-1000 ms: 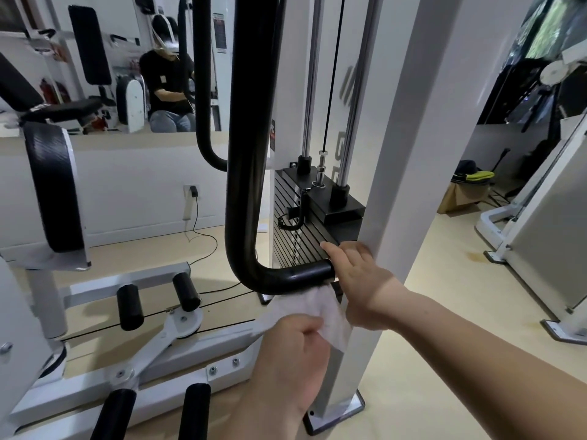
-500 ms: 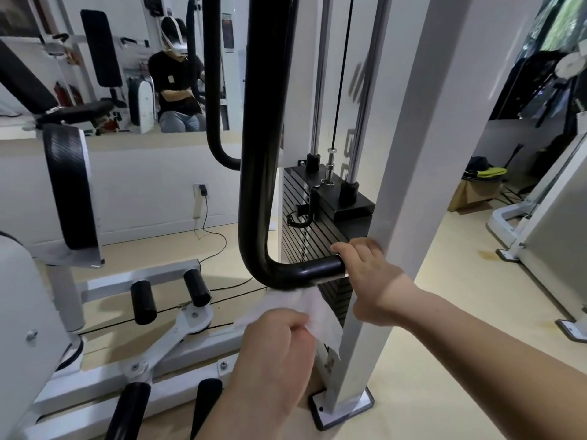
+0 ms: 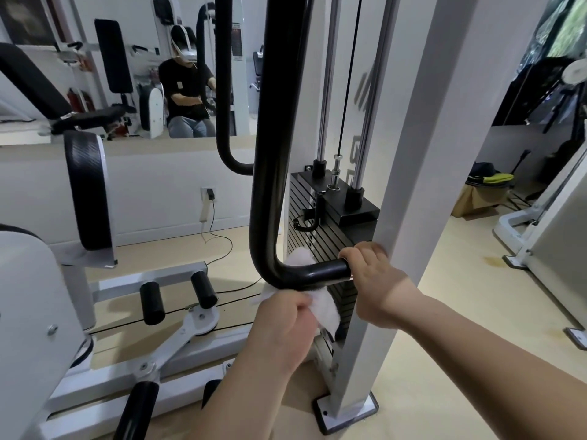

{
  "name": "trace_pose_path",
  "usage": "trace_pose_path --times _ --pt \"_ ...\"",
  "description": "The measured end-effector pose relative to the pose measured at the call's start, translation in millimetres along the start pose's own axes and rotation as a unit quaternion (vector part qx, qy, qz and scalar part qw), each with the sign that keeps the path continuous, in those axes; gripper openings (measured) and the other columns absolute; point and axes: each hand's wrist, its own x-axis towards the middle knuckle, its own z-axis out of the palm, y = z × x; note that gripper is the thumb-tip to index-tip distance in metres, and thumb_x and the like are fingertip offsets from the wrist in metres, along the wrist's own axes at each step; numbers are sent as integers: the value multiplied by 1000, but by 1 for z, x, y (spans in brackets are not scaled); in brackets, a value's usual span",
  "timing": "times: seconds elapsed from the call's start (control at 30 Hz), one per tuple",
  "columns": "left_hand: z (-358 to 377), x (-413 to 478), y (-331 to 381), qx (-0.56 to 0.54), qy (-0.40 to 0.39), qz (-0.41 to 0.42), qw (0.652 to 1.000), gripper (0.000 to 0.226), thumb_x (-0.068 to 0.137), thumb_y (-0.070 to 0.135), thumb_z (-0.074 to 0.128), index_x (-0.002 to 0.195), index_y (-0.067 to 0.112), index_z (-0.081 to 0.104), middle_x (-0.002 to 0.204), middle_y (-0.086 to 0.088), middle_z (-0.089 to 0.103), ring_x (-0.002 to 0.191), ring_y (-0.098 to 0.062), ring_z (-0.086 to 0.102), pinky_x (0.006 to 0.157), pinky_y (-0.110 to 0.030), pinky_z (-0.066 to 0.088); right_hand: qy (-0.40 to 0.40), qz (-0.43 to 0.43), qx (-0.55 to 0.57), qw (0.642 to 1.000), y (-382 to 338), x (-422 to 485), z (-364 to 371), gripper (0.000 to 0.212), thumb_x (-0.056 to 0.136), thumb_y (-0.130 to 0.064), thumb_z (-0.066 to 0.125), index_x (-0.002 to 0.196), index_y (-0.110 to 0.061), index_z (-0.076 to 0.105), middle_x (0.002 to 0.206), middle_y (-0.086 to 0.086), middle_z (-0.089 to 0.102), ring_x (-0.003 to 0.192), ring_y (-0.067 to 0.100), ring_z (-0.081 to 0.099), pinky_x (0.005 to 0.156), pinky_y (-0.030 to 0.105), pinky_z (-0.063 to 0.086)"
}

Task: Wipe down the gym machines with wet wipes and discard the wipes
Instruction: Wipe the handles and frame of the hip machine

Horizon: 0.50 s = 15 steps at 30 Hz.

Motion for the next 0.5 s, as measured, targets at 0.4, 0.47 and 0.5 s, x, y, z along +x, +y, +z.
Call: trace_pose_path --times 0.4,0.47,0.5 --pt "8 -90 -4 158 35 169 972 16 81 7 62 96 2 66 89 -16 69 84 -29 68 75 -38 55 -37 9 -17 999 -1 0 1 78 84 -25 66 150 -22 24 147 1 28 148 26 13 112 40 42" --pt "25 -102 17 279 29 303 911 11 94 13 57 90 4 62 69 -4 62 64 -11 62 59 -17 46 -39 20 -11 999 -6 -1 -3 78 84 -14 60 152 -22 22 151 3 28 147 26 17 113 39 41" --pt "30 -99 25 367 31 404 838 21 101 13 48 82 6 56 60 5 53 53 -4 55 53 -8 38 -43 18 -10 999 -6 -4 -7 78 86 -13 59 154 -21 21 153 3 28 147 26 19 114 40 40"
